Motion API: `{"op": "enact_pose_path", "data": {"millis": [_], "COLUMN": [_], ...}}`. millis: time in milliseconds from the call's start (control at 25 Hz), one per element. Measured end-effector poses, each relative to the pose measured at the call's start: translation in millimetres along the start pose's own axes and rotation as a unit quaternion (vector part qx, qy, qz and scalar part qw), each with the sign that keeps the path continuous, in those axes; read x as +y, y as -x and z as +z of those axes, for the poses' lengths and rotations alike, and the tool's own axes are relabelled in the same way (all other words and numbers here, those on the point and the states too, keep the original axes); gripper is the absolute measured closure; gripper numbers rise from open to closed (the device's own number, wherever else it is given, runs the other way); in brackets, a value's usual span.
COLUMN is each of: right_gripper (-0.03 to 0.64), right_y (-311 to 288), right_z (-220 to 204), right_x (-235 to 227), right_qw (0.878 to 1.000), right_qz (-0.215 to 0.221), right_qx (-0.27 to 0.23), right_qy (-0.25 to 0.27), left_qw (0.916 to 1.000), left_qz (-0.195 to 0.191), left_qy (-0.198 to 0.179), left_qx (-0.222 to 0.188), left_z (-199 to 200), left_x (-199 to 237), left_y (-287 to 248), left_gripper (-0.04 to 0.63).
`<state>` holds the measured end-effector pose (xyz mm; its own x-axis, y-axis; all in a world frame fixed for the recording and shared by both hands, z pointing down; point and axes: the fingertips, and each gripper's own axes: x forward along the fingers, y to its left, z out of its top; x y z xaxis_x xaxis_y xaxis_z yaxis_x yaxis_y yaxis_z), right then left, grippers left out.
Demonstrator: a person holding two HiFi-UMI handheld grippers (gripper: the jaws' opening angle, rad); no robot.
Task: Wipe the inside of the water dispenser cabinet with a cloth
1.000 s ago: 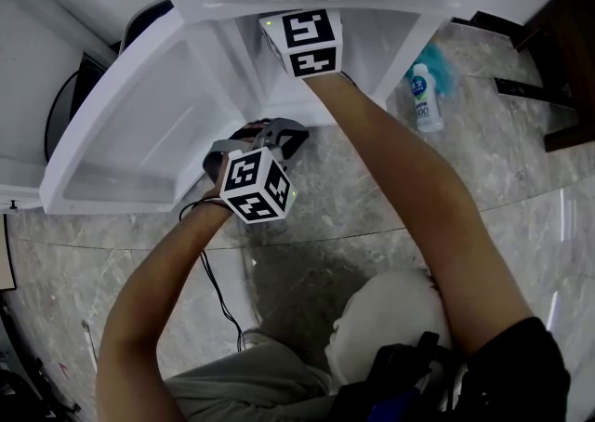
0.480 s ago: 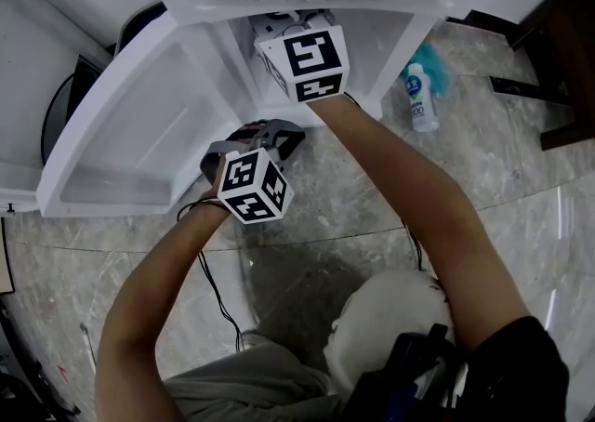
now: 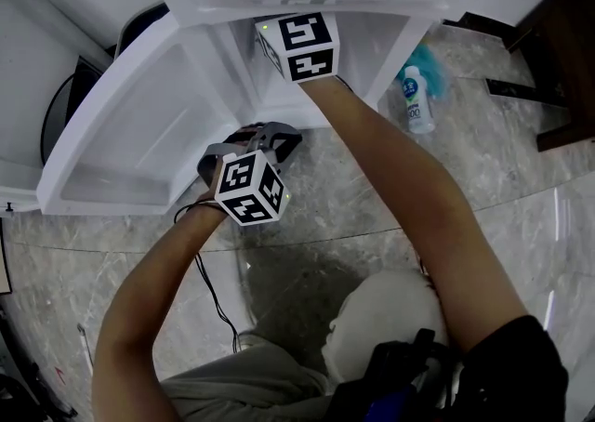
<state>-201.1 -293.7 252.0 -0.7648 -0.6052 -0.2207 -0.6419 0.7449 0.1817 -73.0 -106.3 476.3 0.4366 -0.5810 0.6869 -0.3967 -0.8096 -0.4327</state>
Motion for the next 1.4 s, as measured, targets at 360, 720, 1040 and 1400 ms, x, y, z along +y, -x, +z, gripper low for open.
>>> {"op": "enact_pose_path", "data": {"millis": [360,720,1040,1400], "right_gripper": [0.456,0.455,0.454,0.456], "right_y": [49,114,189,227], "right_z": [8,3,-31,-90], "right_x": [29,41,41,46], "right_qw": [0.996,0.965,0.897,0.861], "right_qz": [0.080,0.208,0.316,0.340], "right_qx": [0.027,0.160,0.306,0.377], "right_qy": [0.004,0.007,0.048,0.034], "left_qw": [0.9993,0.9984,0.9942,0.9972], "left_qz": [0.029,0.042,0.061,0.050], "left_qy": [0.003,0.026,0.085,0.053], "left_qx": [-0.025,-0.027,-0.026,0.011], "left_z": [27,34,18,7], "left_x": [27,42,62,52], "left_y": [13,32,33,21], "left_gripper": [0.589,0.589,0.589,0.589]}}
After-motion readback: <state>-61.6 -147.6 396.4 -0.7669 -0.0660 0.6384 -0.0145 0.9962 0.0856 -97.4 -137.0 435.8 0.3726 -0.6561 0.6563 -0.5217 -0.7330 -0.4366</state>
